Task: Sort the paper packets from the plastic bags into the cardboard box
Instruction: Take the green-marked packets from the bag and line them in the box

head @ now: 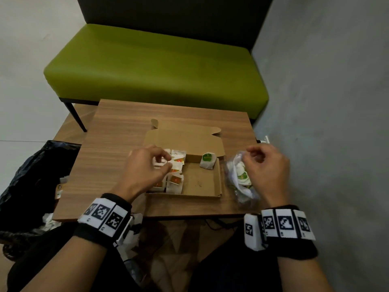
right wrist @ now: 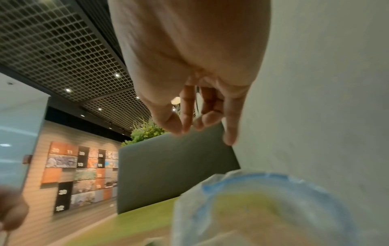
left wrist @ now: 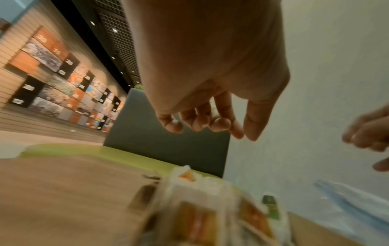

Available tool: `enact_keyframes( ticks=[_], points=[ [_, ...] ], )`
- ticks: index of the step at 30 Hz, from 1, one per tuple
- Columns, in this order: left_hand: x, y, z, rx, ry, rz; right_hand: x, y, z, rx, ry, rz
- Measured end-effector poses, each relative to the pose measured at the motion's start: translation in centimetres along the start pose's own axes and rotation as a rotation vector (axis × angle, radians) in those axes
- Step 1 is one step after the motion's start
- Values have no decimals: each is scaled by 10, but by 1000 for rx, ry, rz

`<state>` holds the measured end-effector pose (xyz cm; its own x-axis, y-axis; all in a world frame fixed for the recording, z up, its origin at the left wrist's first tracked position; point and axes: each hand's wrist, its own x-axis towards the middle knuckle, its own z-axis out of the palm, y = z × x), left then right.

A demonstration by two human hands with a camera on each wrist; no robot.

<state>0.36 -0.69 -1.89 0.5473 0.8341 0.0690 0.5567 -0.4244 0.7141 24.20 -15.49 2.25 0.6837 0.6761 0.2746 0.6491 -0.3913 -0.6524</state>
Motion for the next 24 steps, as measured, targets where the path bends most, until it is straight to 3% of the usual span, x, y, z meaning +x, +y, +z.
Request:
enact_keyframes(
  ticks=[2,4,9,17,24],
  points=[
    [6,23,14,26,-6,79,8,20,-11,-185,-37,68],
    [11,47,31,68,-8,168,10,36,-17,-313,-163,149],
    [15,106,77,132,-105,301,6,53,-19,-470,-385,244],
    [33,140,129,531,-362,296,3,59,-14,-471,-490,331],
    [23,129,130,649,-377,251,6,69,-13,-418,-532,299]
  ],
)
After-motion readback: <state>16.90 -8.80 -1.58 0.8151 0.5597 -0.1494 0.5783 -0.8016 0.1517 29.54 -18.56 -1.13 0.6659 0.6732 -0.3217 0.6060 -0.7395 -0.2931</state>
